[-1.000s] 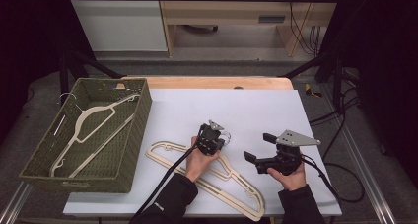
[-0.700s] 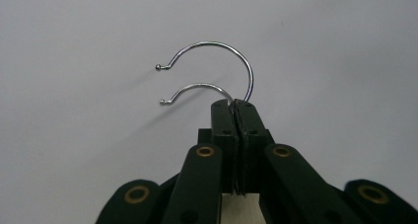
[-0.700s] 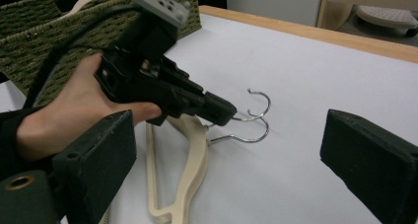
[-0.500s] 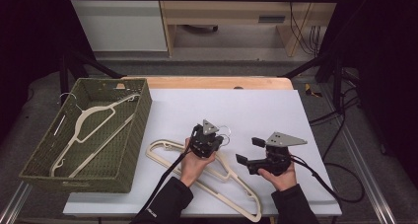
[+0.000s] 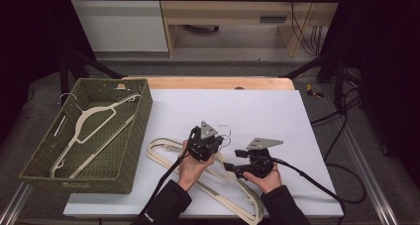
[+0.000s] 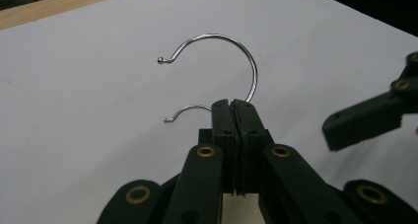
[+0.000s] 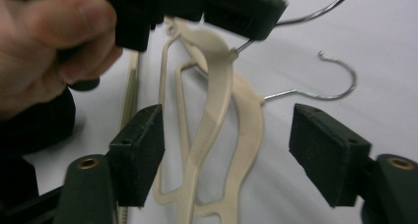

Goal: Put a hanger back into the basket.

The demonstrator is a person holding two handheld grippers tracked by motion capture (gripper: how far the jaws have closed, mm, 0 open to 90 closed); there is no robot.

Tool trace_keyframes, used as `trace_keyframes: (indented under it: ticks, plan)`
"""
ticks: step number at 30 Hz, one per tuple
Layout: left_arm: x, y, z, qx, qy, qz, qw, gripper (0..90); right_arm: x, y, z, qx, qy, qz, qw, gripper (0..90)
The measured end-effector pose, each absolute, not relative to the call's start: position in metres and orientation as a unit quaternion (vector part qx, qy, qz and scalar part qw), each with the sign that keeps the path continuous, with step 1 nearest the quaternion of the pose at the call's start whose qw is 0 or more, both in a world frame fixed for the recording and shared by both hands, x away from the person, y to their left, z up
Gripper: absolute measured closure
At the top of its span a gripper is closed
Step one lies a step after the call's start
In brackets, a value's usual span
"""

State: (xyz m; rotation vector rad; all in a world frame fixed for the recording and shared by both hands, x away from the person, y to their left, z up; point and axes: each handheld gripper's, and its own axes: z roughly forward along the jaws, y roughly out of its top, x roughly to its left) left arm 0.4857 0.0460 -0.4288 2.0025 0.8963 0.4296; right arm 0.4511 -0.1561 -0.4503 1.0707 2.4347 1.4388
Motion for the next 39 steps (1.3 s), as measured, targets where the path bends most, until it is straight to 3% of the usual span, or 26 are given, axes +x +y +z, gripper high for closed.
trace_keyframes:
  ticks: [5,15,23,27,33,39]
  plan:
    - [0.484,0.048,-0.428,0.804,0.36,0.173,0.442,88.5,0.453,-0.143,-0.458,0.349,0.816,0.458,0.048,41.4]
    - [0.481,0.051,-0.428,0.799,0.358,0.176,0.45,88.5,0.459,-0.138,-0.467,0.352,0.815,0.459,-0.016,73.2]
    - [0.474,0.063,-0.417,0.802,0.326,0.173,0.469,86.3,0.456,-0.138,-0.463,0.351,0.807,0.474,-0.025,75.8]
    - [0.466,0.081,-0.4,0.8,0.307,0.172,0.486,75.1,0.454,-0.139,-0.459,0.351,0.804,0.479,-0.026,77.3]
    - [0.463,0.113,-0.381,0.802,0.285,0.149,0.504,44.2,0.45,-0.141,-0.453,0.347,0.797,0.494,-0.036,80.3]
    - [0.454,0.131,-0.378,0.806,0.275,0.175,0.495,23.9,0.445,-0.145,-0.442,0.337,0.787,0.515,-0.043,84.1]
